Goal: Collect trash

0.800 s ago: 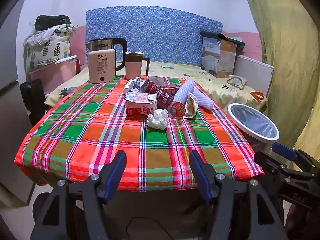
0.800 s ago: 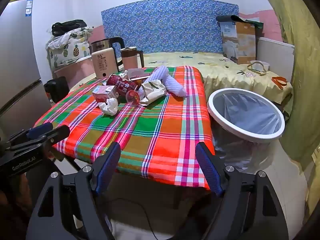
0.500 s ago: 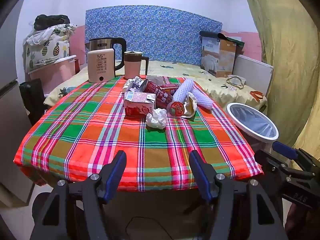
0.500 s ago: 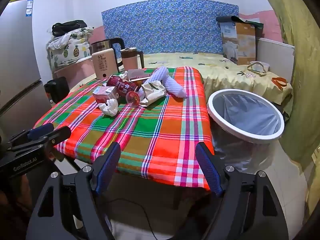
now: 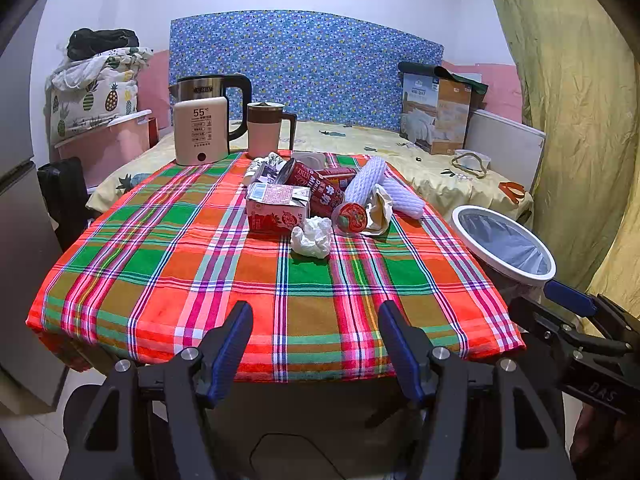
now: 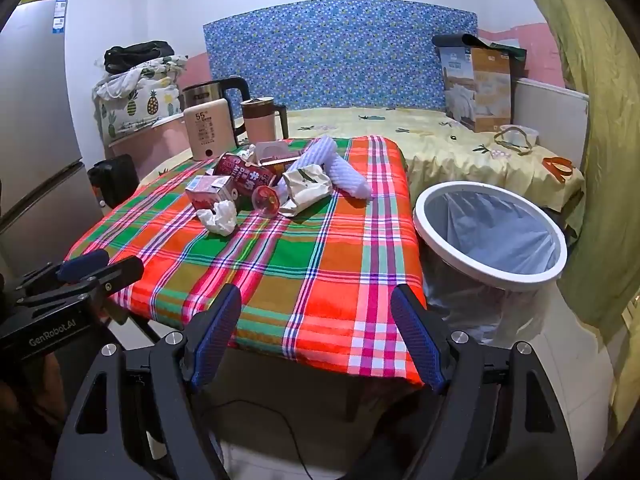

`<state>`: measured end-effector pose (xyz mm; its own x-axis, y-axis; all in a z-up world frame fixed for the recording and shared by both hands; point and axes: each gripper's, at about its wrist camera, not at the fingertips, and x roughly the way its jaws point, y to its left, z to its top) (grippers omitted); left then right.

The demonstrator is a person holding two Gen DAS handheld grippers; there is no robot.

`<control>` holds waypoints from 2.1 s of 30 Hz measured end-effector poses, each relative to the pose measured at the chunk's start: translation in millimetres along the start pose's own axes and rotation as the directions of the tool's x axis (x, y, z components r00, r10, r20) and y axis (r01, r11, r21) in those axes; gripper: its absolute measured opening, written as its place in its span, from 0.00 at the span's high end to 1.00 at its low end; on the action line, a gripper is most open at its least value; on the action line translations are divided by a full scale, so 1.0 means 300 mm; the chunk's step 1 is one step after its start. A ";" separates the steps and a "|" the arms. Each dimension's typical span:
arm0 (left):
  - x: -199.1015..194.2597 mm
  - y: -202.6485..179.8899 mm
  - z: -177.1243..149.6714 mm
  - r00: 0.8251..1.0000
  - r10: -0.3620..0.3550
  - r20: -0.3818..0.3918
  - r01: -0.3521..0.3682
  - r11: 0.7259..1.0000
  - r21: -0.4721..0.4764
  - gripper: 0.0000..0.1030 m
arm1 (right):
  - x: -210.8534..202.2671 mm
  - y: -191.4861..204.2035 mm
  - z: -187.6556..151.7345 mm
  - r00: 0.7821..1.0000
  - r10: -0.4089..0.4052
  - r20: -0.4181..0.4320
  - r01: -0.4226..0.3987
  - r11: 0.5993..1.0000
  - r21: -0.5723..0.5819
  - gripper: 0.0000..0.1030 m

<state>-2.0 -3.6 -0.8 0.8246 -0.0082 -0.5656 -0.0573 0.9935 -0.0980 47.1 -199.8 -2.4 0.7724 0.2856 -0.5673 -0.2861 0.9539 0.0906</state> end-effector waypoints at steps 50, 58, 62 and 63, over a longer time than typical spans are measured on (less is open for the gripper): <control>0.015 -0.006 -0.005 1.000 -0.006 -0.006 0.006 1.000 0.003 0.37 | 0.000 -0.009 0.004 1.000 -0.001 0.003 0.001 1.000 0.000 0.24; 0.016 -0.007 -0.006 1.000 -0.006 -0.006 0.006 1.000 0.002 0.37 | 0.000 -0.009 0.005 1.000 -0.002 0.002 0.002 1.000 0.000 0.24; 0.016 -0.006 -0.006 1.000 -0.010 -0.007 0.010 1.000 0.002 0.37 | -0.001 -0.012 0.005 1.000 -0.003 0.005 0.003 1.000 0.001 0.24; 0.016 -0.008 -0.005 1.000 -0.013 -0.008 0.013 1.000 0.002 0.37 | -0.001 -0.014 0.006 1.000 -0.003 0.005 0.003 1.000 0.002 0.24</control>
<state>1.1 -6.3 -4.5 0.8207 -0.0217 -0.5710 -0.0459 0.9935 -0.1039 49.0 -203.7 -1.3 0.7762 0.2830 -0.5634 -0.2828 0.9550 0.0901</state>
